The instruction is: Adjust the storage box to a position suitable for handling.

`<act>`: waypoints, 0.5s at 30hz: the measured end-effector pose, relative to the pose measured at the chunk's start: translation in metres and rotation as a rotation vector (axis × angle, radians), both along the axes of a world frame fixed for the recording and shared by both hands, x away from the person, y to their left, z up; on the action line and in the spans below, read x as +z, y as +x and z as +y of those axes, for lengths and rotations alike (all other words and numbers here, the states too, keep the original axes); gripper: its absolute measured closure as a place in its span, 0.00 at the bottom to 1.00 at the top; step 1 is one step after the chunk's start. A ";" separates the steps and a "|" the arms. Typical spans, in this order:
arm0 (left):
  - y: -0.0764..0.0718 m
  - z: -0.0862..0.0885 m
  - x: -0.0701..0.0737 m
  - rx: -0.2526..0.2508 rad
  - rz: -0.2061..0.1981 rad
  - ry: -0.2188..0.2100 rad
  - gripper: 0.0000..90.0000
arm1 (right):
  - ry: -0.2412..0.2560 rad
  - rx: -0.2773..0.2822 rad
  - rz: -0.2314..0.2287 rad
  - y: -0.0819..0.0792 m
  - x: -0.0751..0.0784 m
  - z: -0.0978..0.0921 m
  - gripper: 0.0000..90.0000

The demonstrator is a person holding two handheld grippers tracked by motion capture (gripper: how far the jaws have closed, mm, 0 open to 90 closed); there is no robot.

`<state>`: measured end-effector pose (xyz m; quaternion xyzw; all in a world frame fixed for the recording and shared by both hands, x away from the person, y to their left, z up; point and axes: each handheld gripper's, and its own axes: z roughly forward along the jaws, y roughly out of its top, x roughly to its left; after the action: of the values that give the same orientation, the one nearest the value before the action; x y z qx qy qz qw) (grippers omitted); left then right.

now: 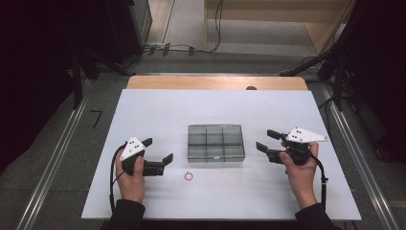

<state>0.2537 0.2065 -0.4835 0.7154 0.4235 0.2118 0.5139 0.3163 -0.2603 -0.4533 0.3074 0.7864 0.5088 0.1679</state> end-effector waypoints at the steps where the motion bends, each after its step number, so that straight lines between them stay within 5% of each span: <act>1: 0.003 0.000 0.001 0.005 0.000 -0.004 0.00 | 0.000 0.000 0.000 0.000 0.000 0.000 0.36; 6: 0.015 -0.007 0.004 0.034 -0.017 -0.028 0.05 | 0.029 0.007 0.037 0.010 -0.001 0.008 0.52; 12: 0.031 -0.016 -0.002 0.076 0.026 -0.071 0.09 | 0.015 0.010 0.102 0.023 -0.015 0.019 0.75; 15: 0.038 -0.021 -0.007 0.082 0.050 -0.057 0.14 | 0.000 0.011 0.122 0.027 -0.024 0.026 0.80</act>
<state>0.2913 0.1854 -0.4904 0.6876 0.4709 0.2026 0.5142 0.3430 -0.2341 -0.4777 0.3337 0.7967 0.4901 0.1169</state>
